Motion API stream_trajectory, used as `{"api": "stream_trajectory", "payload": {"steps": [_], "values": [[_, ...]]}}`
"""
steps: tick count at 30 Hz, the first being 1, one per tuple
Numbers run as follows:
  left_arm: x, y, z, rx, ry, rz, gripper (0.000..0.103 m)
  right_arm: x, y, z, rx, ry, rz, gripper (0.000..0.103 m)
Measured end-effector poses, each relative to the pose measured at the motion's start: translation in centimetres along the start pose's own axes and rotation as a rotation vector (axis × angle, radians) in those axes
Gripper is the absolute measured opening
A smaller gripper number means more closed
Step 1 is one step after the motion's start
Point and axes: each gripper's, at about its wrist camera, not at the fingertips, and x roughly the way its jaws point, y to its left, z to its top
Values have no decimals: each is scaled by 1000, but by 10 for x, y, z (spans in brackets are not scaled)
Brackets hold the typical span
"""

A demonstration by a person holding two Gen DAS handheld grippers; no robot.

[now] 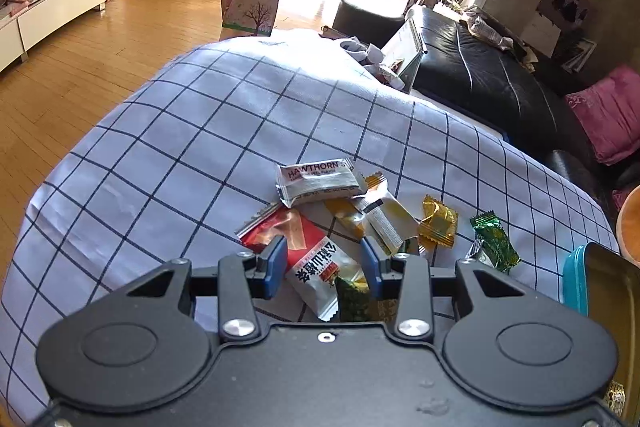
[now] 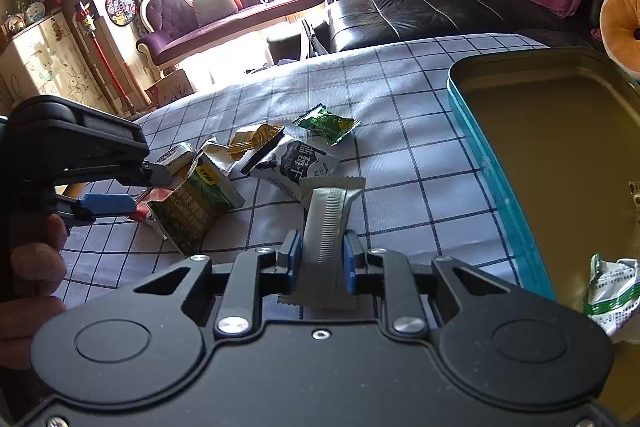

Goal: Organize snacks
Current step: 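Grasp a silver snack packet with the right gripper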

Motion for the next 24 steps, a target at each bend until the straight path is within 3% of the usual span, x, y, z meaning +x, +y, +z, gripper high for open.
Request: {"api": "stream_trajectory", "payload": {"steps": [6,11,16,20,24], "values": [[2,-19,-15,126,34,41,40,-2,-10,-1,-8,-6,-11,30],[4,-29,-33,266,100,3,40,-8,-19,3,3,-22,-7,30],[-1,-37,-46,385,116,-5,40,-9,-26,4,23,-19,-12,30],[-9,-24,-34,269,134,-82,40,-10,-24,5,23,-31,-12,30],[-21,-17,-23,159,91,-130,40,-8,-23,4,17,-37,-10,31]]}}
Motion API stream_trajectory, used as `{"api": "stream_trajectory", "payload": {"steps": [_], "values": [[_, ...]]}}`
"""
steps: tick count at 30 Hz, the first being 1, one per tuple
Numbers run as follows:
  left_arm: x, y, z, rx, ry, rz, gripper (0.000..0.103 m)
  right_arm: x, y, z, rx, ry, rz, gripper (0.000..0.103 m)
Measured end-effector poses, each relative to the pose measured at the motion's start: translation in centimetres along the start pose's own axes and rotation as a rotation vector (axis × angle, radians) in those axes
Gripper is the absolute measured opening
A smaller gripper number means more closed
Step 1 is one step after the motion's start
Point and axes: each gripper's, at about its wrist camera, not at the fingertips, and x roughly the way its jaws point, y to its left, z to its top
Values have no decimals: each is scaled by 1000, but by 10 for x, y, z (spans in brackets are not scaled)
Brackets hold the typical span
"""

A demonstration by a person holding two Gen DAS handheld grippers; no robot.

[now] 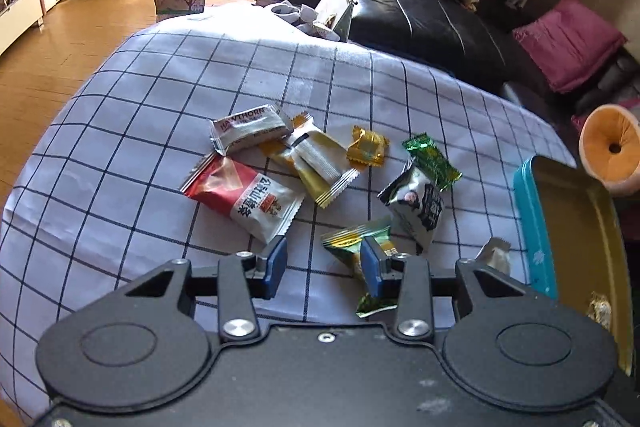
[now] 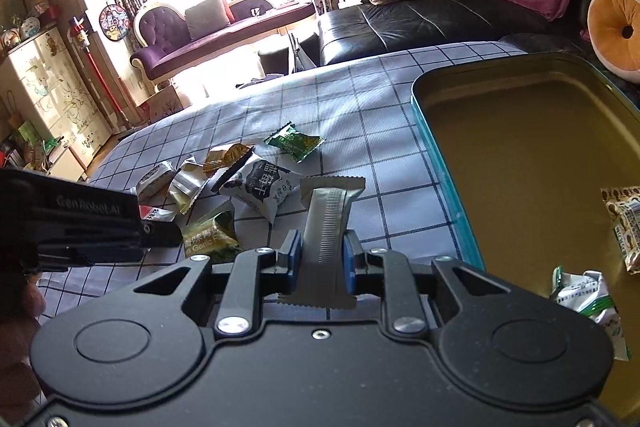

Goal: Organize snacks
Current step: 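Grasp a silver snack packet with the right gripper, then grasp the green garlic packet with the left gripper while the right holds a silver packet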

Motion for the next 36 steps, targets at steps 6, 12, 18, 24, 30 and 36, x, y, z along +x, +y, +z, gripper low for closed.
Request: {"api": "stream_trajectory", "payload": {"steps": [6,12,18,24,30,36], "values": [[3,-15,1,-31,-18,-2,43,0,3,-2,-2,-18,-13,31],[17,-29,0,-5,-8,27,45,1,8,-7,-22,-14,-21,30],[29,-34,0,-8,17,42,47,2,7,-11,-34,-9,-33,30],[41,-39,0,-19,48,60,47,1,6,-12,-43,-11,-35,30],[46,-41,0,11,69,71,44,0,2,-11,-34,-6,-24,30],[35,-34,-3,37,61,78,30,-1,-1,-6,-12,3,-10,30]]}}
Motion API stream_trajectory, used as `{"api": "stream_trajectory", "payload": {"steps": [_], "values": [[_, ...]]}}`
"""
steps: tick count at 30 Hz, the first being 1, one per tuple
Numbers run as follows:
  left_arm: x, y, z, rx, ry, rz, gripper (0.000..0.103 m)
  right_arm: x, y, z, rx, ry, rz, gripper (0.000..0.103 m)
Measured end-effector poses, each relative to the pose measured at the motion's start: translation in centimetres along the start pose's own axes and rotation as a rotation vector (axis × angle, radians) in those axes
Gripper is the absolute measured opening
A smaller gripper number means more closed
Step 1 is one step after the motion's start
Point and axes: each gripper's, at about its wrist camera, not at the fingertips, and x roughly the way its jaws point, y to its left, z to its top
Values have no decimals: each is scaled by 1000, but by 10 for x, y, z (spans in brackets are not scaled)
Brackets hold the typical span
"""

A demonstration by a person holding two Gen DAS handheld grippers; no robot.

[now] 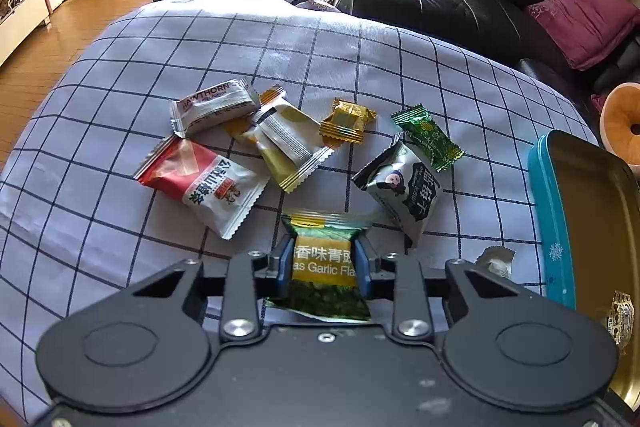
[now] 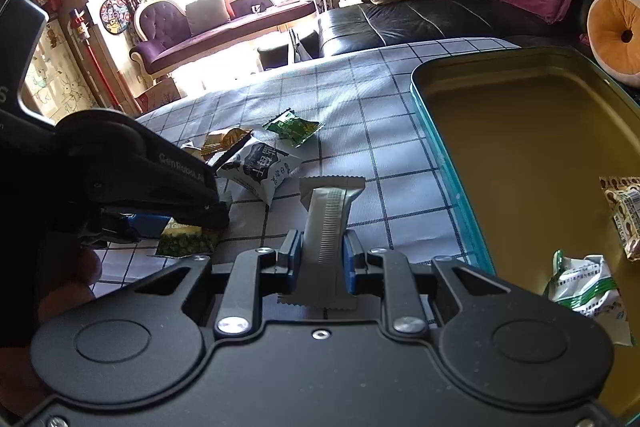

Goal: Organize snacks
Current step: 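Grasp the green garlic packet with the left gripper while the right holds a silver packet, then carry both held packets up and over the gold tray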

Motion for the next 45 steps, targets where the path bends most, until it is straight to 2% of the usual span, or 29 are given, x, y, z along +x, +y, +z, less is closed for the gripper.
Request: {"api": "stream_trajectory", "payload": {"steps": [10,15,22,26,29,37,45], "values": [[-41,19,6,-73,-122,4,29,-6,2,6,24,-22,43,30],[-65,18,17,-99,-179,0,29,-13,2,20,56,-37,98,31],[-112,-4,44,-56,-302,-30,29,-39,10,57,63,-139,159,31],[-134,-18,59,-15,-365,-34,29,-52,12,80,68,-209,160,31],[-145,-25,63,18,-402,-63,29,-60,8,93,82,-242,146,30],[-137,-62,59,108,-377,-138,28,-68,-32,110,180,-290,105,30],[-111,-108,41,222,-244,-286,28,-77,-88,111,296,-313,-11,31]]}}
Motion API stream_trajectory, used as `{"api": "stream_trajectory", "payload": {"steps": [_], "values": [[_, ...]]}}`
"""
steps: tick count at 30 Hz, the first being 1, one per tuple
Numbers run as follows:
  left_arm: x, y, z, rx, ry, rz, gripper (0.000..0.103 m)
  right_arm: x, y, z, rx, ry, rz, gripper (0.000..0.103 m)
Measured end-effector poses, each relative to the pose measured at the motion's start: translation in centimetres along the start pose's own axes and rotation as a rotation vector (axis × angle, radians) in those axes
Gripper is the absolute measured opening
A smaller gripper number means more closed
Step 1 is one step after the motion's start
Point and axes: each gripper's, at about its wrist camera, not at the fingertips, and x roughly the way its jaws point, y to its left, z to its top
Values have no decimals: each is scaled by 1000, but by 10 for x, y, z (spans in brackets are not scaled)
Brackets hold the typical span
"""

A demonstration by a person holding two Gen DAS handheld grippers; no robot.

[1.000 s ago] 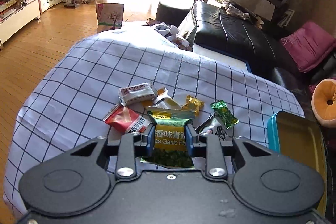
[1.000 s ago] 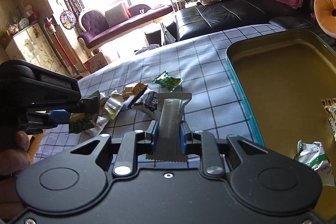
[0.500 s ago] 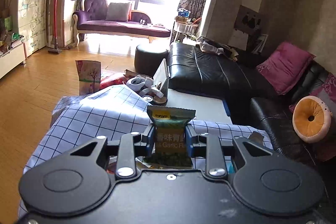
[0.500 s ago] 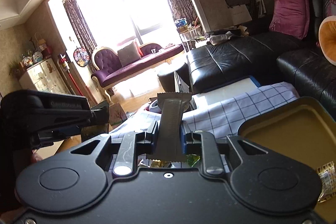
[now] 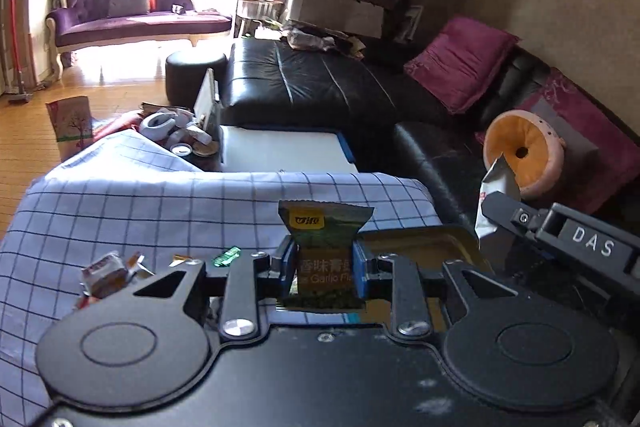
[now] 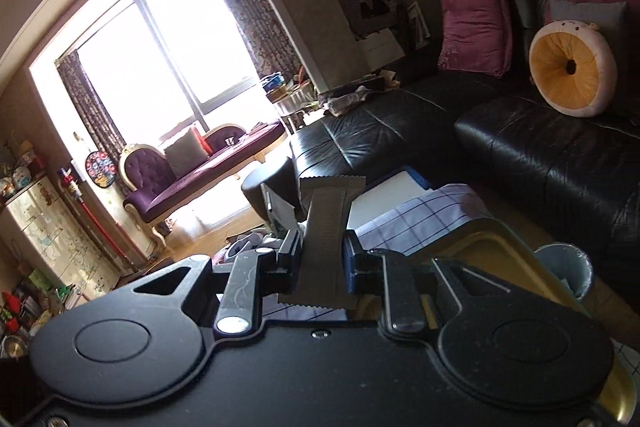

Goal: Organize snacks
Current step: 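Carry both held packets up and over the gold tray, then open the left gripper to drop the garlic packet while the right drops the silver packet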

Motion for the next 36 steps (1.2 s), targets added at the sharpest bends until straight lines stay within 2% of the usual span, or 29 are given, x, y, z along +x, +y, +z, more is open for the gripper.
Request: {"api": "stream_trajectory", "payload": {"steps": [4,7,11,20,29,36], "values": [[17,-15,-7,-3,78,-108,28,1,-23,4,41,5,-56,31],[29,-28,-14,7,124,-132,28,6,-34,1,37,32,-103,31],[44,-47,-25,40,156,-123,28,6,-40,-1,20,68,-129,31],[80,-82,-46,130,224,-81,28,4,-53,-2,12,79,-165,31],[89,-91,-58,173,225,-21,34,12,-61,-5,14,108,-196,30],[91,-87,-58,161,231,-7,36,21,-58,-8,-12,141,-191,31]]}}
